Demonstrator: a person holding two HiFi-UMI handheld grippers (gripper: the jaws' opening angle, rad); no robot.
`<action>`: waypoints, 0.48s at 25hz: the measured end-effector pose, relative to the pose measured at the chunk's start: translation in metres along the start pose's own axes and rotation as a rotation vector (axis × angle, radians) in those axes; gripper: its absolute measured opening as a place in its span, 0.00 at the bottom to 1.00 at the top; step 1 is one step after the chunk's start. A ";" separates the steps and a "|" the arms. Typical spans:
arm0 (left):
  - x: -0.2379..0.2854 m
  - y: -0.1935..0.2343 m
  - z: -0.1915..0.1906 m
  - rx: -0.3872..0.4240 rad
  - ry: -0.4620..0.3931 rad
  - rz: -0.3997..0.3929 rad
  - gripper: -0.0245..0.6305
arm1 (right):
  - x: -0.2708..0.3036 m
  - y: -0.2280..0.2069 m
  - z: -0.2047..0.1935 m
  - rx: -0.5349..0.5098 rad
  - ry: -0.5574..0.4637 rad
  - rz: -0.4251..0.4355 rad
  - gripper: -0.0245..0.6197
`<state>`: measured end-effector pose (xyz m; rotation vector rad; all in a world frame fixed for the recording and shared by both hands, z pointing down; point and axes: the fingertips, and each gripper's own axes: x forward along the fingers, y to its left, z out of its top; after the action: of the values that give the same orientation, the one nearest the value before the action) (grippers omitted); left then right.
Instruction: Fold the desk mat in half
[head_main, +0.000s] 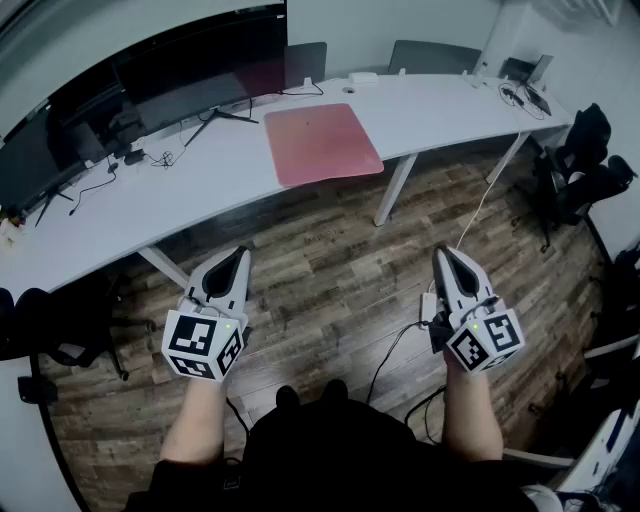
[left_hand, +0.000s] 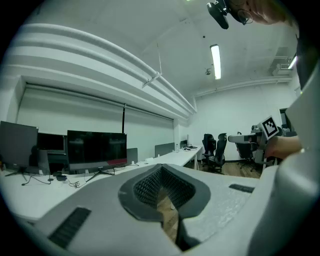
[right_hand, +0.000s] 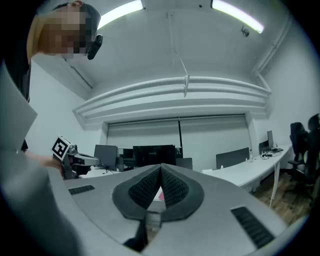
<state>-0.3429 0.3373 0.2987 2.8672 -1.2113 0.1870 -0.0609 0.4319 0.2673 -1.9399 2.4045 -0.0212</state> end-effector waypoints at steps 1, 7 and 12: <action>-0.001 -0.002 0.000 -0.002 0.000 0.003 0.03 | -0.002 -0.001 -0.001 0.003 0.001 0.002 0.03; 0.002 -0.012 0.000 0.003 0.011 0.017 0.03 | -0.014 -0.013 0.001 -0.005 -0.007 -0.002 0.03; 0.009 -0.034 0.001 0.031 0.020 0.029 0.03 | -0.039 -0.043 0.006 0.013 -0.037 -0.025 0.03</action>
<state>-0.3127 0.3547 0.2991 2.8679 -1.2587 0.2360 -0.0101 0.4613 0.2641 -1.9474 2.3509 -0.0012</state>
